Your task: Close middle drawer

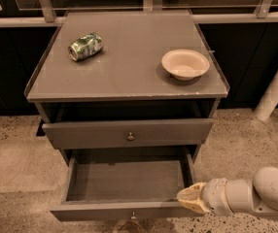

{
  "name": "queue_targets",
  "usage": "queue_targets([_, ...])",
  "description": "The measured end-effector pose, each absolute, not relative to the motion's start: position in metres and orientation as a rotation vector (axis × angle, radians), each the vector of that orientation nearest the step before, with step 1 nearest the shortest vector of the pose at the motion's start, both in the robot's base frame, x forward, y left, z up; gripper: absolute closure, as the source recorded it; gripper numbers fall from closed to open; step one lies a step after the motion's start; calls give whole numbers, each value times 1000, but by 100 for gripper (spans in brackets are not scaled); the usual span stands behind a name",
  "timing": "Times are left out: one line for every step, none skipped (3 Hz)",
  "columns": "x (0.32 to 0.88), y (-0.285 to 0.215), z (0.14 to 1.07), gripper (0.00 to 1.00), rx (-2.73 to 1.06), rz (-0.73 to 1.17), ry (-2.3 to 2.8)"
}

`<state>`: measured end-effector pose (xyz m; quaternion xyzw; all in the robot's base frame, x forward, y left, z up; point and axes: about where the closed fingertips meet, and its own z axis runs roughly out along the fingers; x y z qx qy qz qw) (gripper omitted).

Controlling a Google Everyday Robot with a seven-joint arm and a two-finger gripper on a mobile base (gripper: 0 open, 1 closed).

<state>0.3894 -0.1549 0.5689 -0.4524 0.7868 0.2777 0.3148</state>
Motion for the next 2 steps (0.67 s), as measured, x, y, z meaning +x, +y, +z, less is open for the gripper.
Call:
queue_targets([387,-157,541,100,-1134,776,2109])
queue_targets([388,-157,516,100,-1109,775,2159])
